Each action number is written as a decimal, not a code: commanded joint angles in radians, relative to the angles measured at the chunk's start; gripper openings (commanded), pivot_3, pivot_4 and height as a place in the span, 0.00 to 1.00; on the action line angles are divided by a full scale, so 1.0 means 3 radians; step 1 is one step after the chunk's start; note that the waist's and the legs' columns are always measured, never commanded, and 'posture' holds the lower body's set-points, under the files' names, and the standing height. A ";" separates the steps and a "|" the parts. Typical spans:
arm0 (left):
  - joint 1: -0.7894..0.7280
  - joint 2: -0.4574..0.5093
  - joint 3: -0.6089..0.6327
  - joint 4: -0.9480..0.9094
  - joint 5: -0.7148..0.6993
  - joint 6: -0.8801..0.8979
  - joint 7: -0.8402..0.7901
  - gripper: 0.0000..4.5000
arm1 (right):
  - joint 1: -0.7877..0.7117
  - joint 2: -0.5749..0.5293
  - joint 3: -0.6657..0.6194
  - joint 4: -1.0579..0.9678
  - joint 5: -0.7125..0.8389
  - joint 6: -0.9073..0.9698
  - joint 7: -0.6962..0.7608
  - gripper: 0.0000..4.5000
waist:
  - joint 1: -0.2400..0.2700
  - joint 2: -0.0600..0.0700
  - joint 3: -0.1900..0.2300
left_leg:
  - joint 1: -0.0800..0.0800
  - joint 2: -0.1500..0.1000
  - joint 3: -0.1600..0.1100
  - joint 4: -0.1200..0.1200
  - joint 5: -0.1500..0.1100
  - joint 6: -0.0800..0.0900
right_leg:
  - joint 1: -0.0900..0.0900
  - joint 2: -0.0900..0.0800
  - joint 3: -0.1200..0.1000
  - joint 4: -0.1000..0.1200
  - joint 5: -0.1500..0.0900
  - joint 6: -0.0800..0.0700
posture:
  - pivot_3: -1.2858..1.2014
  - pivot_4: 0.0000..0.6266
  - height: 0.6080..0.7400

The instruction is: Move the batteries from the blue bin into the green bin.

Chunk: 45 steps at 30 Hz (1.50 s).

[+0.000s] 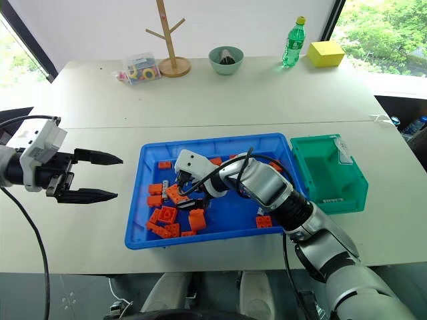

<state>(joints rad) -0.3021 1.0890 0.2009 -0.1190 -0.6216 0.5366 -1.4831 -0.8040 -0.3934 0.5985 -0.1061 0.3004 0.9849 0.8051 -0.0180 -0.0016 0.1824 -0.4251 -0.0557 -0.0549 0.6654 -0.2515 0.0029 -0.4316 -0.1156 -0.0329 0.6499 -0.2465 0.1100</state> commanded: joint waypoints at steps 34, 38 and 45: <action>0.0124 0.0250 0.0245 0.0010 0.0021 -0.0004 -0.0027 1.00 | -0.0102 0.0645 0.0085 0.1068 -0.0792 -0.1541 0.0429 0.99 | -0.0011 0.0000 0.0000 | 0.0000 0.0001 -0.0001 -0.0001 0.0003 -0.0006 | -0.0003 0.0004 0.0002 0.0004 0.0000 0.0000 | 0.52 0.24 0.72; 0.0123 0.0245 0.0250 0.0003 0.0019 0.0004 -0.0005 1.00 | -0.0056 0.0653 0.0081 0.1019 -0.0835 -0.1523 0.0493 0.99 | -0.0011 0.0000 0.0000 | 0.0000 0.0001 -0.0002 -0.0001 0.0004 -0.0007 | -0.0003 0.0005 0.0002 0.0004 0.0000 0.0000 | 0.52 0.24 0.72; 0.0021 0.0228 0.0201 0.0011 0.0000 0.0023 0.0022 1.00 | -0.0044 0.0783 0.0052 0.1280 -0.0946 -0.1640 0.0450 0.99 | -0.0014 0.0000 0.0000 | 0.0000 0.0001 -0.0002 -0.0001 0.0004 -0.0008 | -0.0004 0.0006 0.0002 0.0006 0.0000 0.0000 | 0.52 0.24 0.72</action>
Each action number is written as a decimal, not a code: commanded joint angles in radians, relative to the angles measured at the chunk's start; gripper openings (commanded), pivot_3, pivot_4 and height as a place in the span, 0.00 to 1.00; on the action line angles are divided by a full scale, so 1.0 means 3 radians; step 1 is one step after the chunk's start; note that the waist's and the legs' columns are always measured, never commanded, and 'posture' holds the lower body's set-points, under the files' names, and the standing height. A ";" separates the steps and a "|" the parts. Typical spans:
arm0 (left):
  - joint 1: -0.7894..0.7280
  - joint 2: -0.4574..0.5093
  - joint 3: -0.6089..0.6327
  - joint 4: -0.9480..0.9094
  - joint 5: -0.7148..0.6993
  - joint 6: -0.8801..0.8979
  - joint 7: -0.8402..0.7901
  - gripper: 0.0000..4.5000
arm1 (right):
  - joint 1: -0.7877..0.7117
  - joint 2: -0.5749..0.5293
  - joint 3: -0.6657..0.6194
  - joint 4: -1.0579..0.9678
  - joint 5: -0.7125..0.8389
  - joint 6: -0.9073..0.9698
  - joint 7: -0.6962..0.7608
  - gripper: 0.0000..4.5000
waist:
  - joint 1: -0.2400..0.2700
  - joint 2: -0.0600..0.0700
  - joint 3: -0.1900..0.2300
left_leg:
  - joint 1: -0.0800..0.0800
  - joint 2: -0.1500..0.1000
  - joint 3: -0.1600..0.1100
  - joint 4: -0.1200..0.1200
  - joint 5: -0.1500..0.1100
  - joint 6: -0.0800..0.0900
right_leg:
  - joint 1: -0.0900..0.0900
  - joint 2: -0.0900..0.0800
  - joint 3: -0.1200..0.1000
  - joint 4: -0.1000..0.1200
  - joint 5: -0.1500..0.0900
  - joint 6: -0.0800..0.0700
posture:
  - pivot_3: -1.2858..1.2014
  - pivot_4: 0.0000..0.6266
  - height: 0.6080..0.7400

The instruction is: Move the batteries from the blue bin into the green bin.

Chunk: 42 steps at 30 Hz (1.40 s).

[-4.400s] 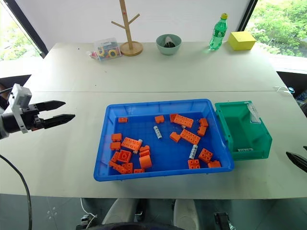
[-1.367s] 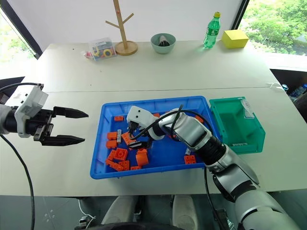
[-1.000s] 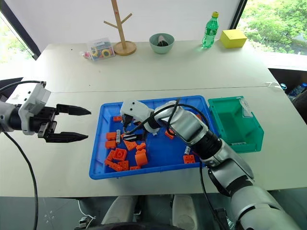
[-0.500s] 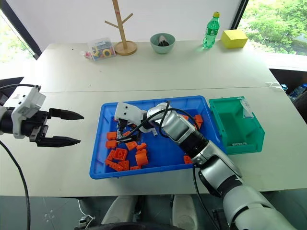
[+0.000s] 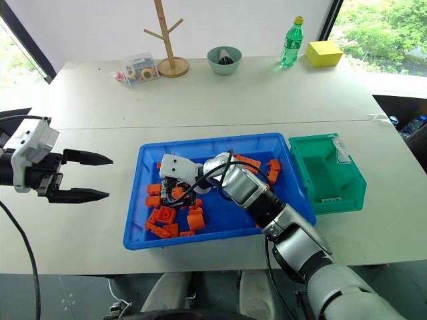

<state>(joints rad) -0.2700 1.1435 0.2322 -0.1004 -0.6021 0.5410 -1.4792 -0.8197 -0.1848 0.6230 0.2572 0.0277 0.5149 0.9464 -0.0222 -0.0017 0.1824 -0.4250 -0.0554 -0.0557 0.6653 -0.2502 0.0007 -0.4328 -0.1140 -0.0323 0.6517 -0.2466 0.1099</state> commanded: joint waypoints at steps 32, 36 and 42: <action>-0.0785 -0.0342 -0.0263 0.0018 -0.0210 0.0144 0.0050 1.00 | 0.0977 -0.2601 -0.2655 -0.2016 0.0473 0.1437 0.0203 0.50 | 0.0111 -0.0008 0.0001 | 0.0000 -0.0002 0.0003 0.0000 -0.0003 0.0005 | 0.0010 -0.0005 -0.0002 -0.0008 -0.0003 0.0004 | 0.52 0.24 0.72; -0.0941 -0.0426 -0.0341 0.0063 -0.0210 0.0158 0.0038 1.00 | 0.1809 -0.2807 -0.3115 -0.2078 0.0495 0.1294 0.0189 0.50 | 0.0042 -0.0010 0.0001 | 0.0003 0.0001 0.0010 0.0000 -0.0004 0.0008 | 0.0011 -0.0008 0.0000 -0.0005 -0.0003 0.0004 | 0.52 0.24 0.72; -0.1017 -0.0490 -0.0422 0.0150 -0.0137 0.0082 -0.0003 1.00 | 0.2264 -0.2789 -0.3275 -0.1911 0.0484 0.1085 -0.0044 0.61 | 0.0009 -0.0008 0.0002 | 0.0018 0.0002 0.0018 0.0001 -0.0004 0.0009 | 0.0019 -0.0009 0.0007 -0.0005 -0.0003 0.0005 | 0.52 0.24 0.72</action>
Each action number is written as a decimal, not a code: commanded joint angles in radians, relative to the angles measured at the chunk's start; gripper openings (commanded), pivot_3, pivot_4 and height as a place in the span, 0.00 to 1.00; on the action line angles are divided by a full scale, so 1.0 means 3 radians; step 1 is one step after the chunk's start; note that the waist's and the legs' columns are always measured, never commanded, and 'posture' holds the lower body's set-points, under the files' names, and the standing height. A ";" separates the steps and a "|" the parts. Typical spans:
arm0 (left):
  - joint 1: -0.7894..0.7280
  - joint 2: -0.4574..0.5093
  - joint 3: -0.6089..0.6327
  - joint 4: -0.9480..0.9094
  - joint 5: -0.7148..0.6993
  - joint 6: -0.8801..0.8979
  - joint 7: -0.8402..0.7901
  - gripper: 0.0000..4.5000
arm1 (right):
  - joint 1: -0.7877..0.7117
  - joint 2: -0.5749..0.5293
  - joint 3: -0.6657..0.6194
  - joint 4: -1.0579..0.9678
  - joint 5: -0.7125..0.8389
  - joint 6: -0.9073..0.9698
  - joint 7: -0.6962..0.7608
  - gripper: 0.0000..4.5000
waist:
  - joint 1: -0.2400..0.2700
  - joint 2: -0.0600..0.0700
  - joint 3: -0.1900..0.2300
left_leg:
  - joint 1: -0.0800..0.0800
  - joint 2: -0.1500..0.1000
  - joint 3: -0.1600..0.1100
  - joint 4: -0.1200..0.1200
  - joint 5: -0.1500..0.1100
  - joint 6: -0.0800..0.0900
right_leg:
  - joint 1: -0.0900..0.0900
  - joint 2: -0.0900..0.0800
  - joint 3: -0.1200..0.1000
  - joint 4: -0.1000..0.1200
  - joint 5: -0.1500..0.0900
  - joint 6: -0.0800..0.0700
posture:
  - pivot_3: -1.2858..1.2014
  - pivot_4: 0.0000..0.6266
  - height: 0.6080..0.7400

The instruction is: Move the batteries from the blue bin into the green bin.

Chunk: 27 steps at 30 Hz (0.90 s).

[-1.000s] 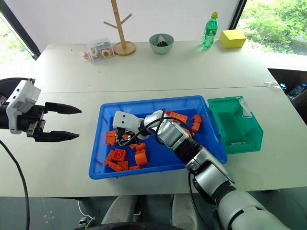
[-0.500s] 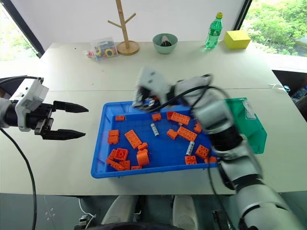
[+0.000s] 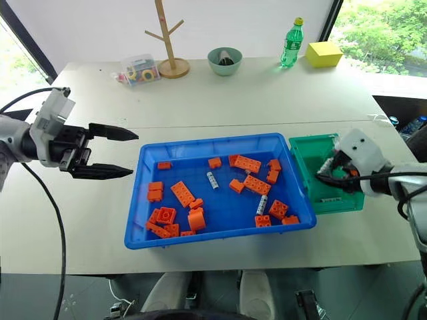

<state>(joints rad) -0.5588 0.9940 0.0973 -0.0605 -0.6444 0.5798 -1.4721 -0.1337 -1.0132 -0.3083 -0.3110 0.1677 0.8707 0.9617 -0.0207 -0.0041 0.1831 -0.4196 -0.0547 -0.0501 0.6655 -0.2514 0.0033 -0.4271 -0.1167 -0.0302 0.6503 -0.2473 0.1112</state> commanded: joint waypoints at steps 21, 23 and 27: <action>-0.0012 0.0056 0.0029 0.0091 0.0109 -0.0110 -0.0109 1.00 | -0.1829 0.1927 0.0911 -0.0776 0.0915 0.2055 -0.1478 0.99 | 0.0044 -0.0004 0.0002 | -0.0022 -0.0003 -0.0020 0.0000 0.0002 -0.0004 | -0.0014 -0.0002 -0.0004 0.0000 -0.0001 -0.0004 | 0.52 0.24 0.72; -0.0007 0.0072 0.0030 0.0103 0.0120 -0.0115 -0.0119 1.00 | -0.1808 0.2161 0.0982 -0.0771 0.0903 0.2307 -0.1626 0.99 | 0.0042 -0.0005 0.0001 | -0.0024 -0.0008 -0.0019 0.0002 0.0002 -0.0004 | -0.0013 -0.0005 -0.0004 -0.0001 -0.0001 -0.0003 | 0.52 0.24 0.72; -0.0027 0.0088 0.0025 0.0117 0.0129 -0.0107 -0.0131 1.00 | -0.1767 0.2241 0.1200 -0.0797 0.0962 0.2439 -0.1705 0.99 | 0.0031 -0.0005 0.0001 | -0.0023 -0.0012 -0.0018 0.0003 0.0002 -0.0004 | -0.0012 -0.0005 -0.0005 -0.0002 -0.0001 -0.0002 | 0.52 0.24 0.72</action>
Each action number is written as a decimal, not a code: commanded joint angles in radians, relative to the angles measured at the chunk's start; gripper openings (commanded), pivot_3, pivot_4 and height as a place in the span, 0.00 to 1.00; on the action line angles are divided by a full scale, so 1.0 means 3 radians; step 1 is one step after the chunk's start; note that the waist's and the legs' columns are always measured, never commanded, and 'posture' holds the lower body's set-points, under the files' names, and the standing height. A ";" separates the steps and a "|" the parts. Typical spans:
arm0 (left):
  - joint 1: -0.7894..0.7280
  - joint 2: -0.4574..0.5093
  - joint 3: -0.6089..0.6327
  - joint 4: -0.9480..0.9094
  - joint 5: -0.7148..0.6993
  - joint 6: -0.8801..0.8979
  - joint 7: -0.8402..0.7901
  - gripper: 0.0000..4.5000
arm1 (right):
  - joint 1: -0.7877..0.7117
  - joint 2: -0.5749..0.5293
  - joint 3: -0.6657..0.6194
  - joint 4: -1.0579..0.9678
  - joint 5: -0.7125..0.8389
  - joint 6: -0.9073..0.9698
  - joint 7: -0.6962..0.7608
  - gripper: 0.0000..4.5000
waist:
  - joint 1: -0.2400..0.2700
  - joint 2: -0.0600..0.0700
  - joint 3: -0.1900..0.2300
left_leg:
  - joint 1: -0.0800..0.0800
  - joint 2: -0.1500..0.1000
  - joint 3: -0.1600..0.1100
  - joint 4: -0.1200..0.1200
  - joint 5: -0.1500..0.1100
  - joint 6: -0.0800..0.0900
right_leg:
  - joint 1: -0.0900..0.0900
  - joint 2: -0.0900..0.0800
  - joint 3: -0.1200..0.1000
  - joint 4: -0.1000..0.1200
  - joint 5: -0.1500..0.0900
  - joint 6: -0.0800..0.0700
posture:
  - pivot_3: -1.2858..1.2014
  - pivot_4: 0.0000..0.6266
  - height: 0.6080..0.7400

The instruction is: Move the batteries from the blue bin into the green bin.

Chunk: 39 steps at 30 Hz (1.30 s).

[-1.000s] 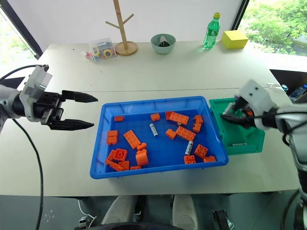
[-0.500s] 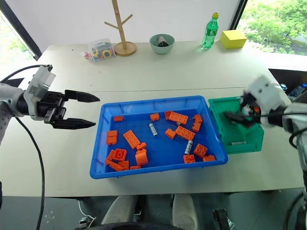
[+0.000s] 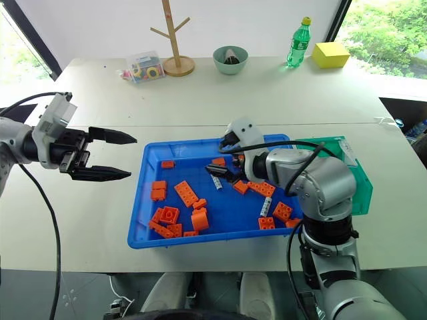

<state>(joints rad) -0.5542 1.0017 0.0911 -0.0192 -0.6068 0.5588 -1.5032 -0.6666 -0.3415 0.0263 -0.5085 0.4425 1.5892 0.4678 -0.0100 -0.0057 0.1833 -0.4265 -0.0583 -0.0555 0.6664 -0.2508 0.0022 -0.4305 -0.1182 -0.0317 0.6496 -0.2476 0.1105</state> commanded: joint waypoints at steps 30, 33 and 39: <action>-0.0110 0.0022 0.0042 -0.0122 -0.0025 0.0088 0.0037 1.00 | 0.0233 -0.0098 0.0863 0.0492 -0.0148 -0.0881 -0.0134 0.08 | -0.0034 -0.0001 -0.0001 | 0.0009 0.0008 0.0001 -0.0002 0.0000 0.0001 | 0.0000 0.0012 0.0000 0.0010 0.0000 0.0000 | 0.52 0.24 0.72; -0.0150 -0.0020 0.0009 -0.0109 -0.0025 0.0087 0.0041 1.00 | 0.0097 -0.0083 0.0570 0.0316 0.0039 -0.0642 -0.0054 0.08 | -0.0029 -0.0001 0.0000 | 0.0009 0.0008 0.0000 -0.0001 0.0000 0.0001 | 0.0000 0.0013 0.0000 0.0010 0.0000 0.0000 | 0.52 0.24 0.72; -0.0145 -0.0147 0.0035 -0.0137 -0.0049 0.0083 0.0115 1.00 | -0.0354 -0.0372 -0.0474 0.0087 0.0526 -0.0160 0.0246 0.08 | -0.0007 -0.0001 0.0000 | 0.0009 0.0008 0.0000 -0.0001 0.0000 0.0001 | 0.0001 0.0012 0.0000 0.0010 0.0000 0.0000 | 0.52 0.24 0.72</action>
<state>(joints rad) -0.5920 0.9554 0.0896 -0.0424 -0.6039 0.5841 -1.4763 -0.7537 -0.4202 -0.0285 -0.4395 0.5590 1.5106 0.5114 -0.0121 -0.0058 0.1833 -0.4239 -0.0560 -0.0560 0.6662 -0.2508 0.0025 -0.4299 -0.1145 -0.0320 0.6523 -0.2476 0.1107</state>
